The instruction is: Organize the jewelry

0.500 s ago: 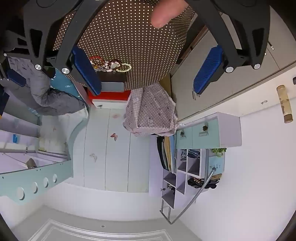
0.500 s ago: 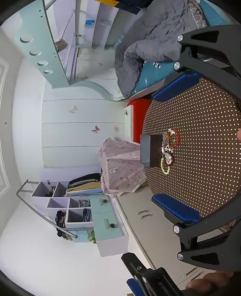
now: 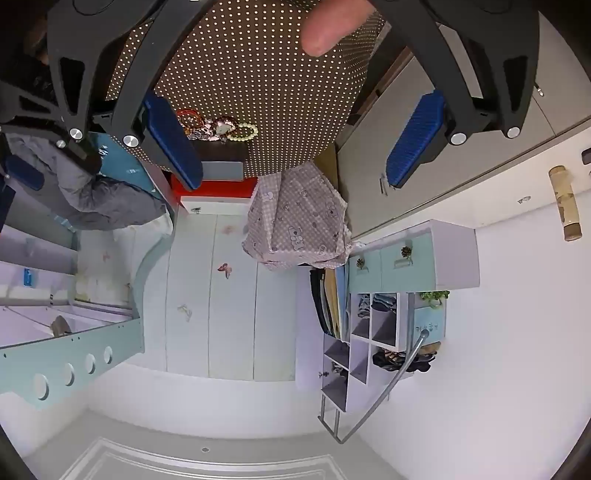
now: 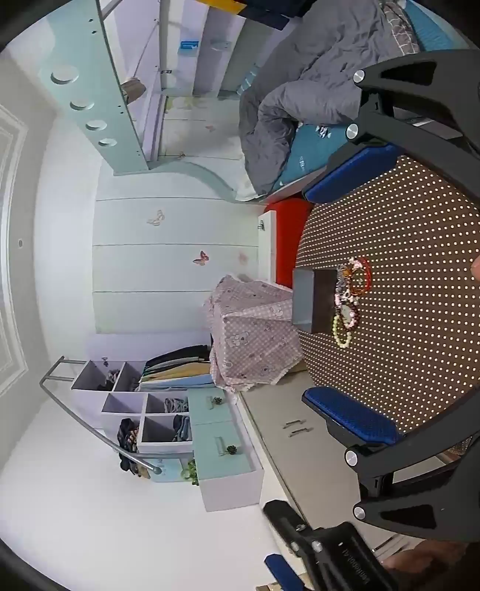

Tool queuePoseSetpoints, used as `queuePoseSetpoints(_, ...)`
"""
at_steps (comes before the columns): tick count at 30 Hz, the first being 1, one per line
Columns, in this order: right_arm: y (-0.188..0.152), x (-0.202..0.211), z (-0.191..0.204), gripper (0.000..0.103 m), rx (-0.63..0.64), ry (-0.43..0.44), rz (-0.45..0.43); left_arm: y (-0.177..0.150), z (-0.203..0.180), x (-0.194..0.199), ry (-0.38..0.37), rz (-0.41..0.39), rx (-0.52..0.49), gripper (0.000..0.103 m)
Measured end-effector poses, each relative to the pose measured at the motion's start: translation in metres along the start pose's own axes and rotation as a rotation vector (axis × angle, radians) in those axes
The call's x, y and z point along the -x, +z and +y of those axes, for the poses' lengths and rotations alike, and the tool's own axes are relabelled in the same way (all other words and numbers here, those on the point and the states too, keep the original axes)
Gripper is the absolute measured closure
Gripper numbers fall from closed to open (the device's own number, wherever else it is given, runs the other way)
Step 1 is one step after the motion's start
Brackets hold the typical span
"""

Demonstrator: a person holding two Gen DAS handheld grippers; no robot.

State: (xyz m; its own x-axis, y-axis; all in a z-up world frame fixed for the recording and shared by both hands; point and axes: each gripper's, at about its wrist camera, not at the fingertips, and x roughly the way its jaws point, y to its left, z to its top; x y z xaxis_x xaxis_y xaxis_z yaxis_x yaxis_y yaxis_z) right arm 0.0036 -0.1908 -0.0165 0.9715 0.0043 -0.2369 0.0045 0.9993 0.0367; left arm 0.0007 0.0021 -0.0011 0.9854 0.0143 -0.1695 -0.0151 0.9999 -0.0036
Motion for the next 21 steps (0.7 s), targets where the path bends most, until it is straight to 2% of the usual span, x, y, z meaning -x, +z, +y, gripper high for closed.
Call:
queuePoseSetpoints(8, 0.012, -0.001, 0.005, 0.007, 0.017, -0.001, -0.023, -0.005, -0.013, 0.003, 0.009, -0.017, -0.012, 0.006)
queuePoseSetpoints(21, 0.018, -0.004, 0.004, 0.007, 0.024, -0.013, -0.042, -0.007, -0.010, 0.002, 0.002, -0.018, -0.003, 0.006)
